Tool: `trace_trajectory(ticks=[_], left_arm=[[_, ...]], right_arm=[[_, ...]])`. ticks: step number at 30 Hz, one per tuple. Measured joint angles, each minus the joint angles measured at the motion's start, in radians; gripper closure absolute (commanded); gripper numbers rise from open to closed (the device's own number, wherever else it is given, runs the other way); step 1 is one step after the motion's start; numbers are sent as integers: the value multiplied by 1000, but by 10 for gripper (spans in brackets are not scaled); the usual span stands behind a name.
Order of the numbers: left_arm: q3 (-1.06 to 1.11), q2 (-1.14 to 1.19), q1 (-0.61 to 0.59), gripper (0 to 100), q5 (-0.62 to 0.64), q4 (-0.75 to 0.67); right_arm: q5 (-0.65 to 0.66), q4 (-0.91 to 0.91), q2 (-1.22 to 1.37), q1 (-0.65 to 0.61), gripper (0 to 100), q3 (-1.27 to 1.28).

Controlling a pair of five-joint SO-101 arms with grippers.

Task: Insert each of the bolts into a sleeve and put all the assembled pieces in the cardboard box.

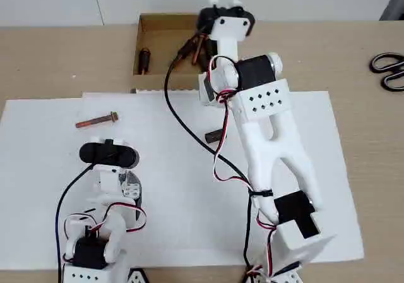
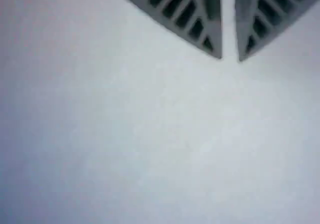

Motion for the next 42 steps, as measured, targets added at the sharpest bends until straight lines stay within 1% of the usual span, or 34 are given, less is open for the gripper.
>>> trace_trajectory(ticks=[18, 22, 29, 34, 42], left_arm=[[0, 0, 0, 993, 11, 0], [0, 0, 0, 993, 11, 0], [0, 0, 0, 993, 11, 0], [0, 0, 0, 993, 11, 0], [0, 0, 0, 993, 11, 0]], right_arm=[[-388, 12, 258, 0, 994, -3], [-413, 12, 262, -3, 994, -3], [-414, 12, 262, -44, 994, -3], [-445, 12, 262, -43, 993, -3], [-448, 25, 262, -49, 993, -3]])
